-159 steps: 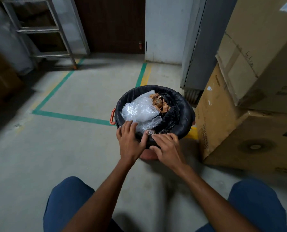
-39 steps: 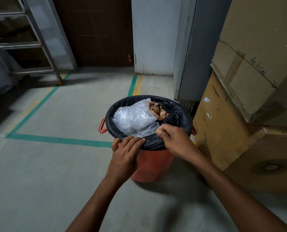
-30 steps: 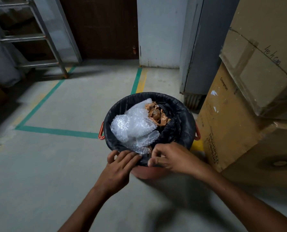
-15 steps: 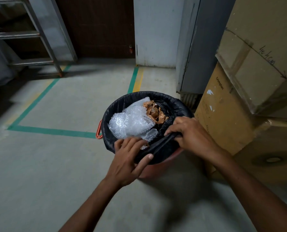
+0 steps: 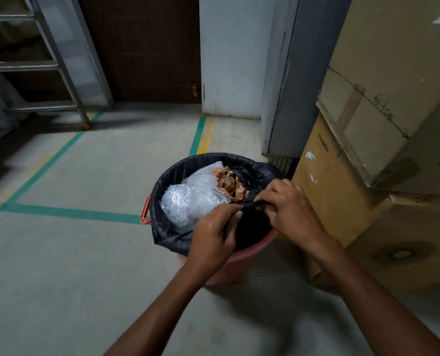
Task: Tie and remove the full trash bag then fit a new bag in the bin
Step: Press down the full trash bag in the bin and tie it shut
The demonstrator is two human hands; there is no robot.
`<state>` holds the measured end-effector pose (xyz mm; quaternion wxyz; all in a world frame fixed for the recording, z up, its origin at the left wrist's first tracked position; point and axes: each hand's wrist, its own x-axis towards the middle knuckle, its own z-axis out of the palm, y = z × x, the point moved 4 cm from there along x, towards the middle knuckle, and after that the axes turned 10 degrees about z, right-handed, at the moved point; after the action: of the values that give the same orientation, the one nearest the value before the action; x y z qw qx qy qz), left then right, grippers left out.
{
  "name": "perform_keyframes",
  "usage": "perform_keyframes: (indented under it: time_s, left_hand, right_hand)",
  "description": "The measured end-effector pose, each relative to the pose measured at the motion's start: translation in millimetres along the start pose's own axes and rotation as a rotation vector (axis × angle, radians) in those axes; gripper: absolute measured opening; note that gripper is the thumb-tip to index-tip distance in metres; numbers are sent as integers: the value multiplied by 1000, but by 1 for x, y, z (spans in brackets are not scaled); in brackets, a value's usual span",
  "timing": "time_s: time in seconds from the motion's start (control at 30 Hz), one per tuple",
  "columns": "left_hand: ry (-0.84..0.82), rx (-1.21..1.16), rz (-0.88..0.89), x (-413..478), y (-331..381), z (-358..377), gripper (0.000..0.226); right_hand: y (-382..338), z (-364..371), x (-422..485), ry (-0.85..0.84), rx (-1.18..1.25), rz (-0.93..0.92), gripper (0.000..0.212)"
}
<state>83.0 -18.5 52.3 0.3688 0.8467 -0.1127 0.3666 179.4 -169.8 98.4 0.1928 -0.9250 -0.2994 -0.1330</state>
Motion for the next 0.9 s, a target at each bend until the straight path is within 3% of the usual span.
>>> perform_keyframes:
  time_s: [0.27,0.43,0.7,0.9]
  left_hand:
    - [-83,94,134,-14,10,-5,15]
    - [-107,134,159,-16,11,-1,15]
    - [22,171,126,18,1,-1,11]
    - [3,47,118,32,-8,-4,28]
  right_hand:
    - [46,2,8,28,-47,314,23]
    - [55,2,11,31,213,440,23]
    - [3,-11,6,274,348,82,33]
    - [-35,-4,-11,253,341,-189,32]
